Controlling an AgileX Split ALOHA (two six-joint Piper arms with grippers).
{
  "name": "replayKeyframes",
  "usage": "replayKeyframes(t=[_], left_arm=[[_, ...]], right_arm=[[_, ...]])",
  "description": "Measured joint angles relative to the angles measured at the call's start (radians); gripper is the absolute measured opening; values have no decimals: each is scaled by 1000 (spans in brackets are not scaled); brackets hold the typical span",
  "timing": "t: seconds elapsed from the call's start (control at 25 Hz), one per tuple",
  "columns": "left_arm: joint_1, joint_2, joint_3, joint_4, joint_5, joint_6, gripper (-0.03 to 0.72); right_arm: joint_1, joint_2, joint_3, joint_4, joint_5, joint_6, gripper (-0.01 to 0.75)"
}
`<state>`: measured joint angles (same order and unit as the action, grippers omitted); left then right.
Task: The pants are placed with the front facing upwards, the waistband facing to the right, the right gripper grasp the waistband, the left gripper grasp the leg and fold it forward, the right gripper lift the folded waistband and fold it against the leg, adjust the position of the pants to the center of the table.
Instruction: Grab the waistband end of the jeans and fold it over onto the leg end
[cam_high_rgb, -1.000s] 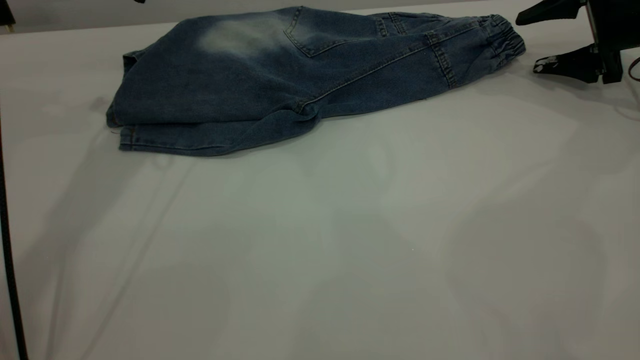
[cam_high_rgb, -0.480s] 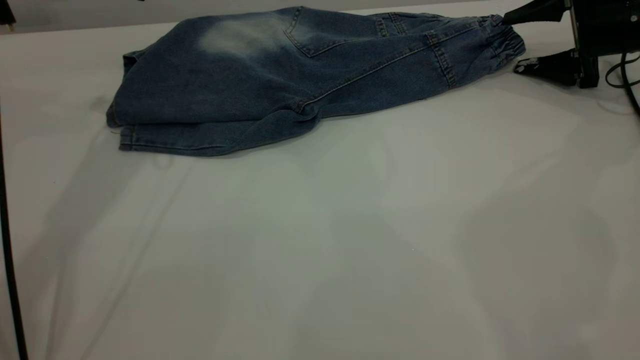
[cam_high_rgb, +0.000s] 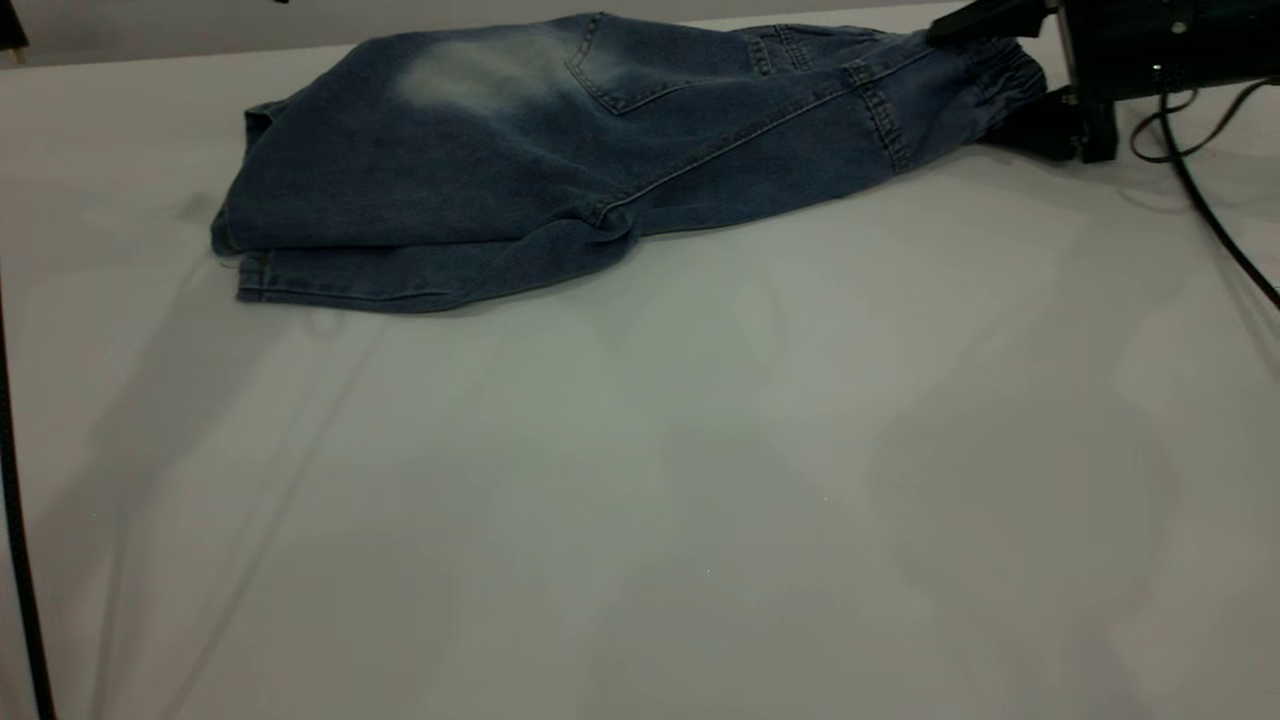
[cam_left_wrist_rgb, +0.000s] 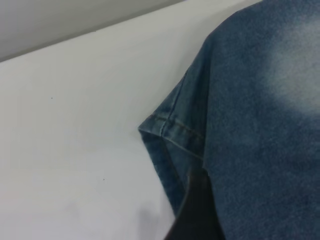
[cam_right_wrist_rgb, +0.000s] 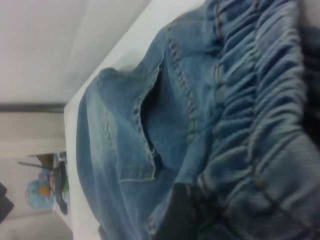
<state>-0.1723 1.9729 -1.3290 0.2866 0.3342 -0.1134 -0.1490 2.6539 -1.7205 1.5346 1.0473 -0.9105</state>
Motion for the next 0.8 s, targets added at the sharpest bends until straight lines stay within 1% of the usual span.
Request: replayKeyframes(t=[0.08,0.16,0.24,0.44,0.48,0.64,0.8], left_arm=[[0,0,0,-1,0,0,536],[0,0,0,-1,2,0,536],[0,0,0,-1,2,0,536],[0,0,0,-1,2,-1,536],[-1,0,0,-1,5,-1,536],[-20,0,-1,-1,30,-1,536],[-68,1,-40,-2,77,-2,536]], right_arm=[[4,1,-9,-9,-8,4,570],[4,1,-13,-20,-12,9,519],[1,1,-13,-24,-12,17,435],[1,1,-13,-34,-12,6,140],[1,1,-13,-34,-12,-2,113],[0,-7,-13,-49,-24,-6,113],[0,-47,-12,-114,-38,-2,113]])
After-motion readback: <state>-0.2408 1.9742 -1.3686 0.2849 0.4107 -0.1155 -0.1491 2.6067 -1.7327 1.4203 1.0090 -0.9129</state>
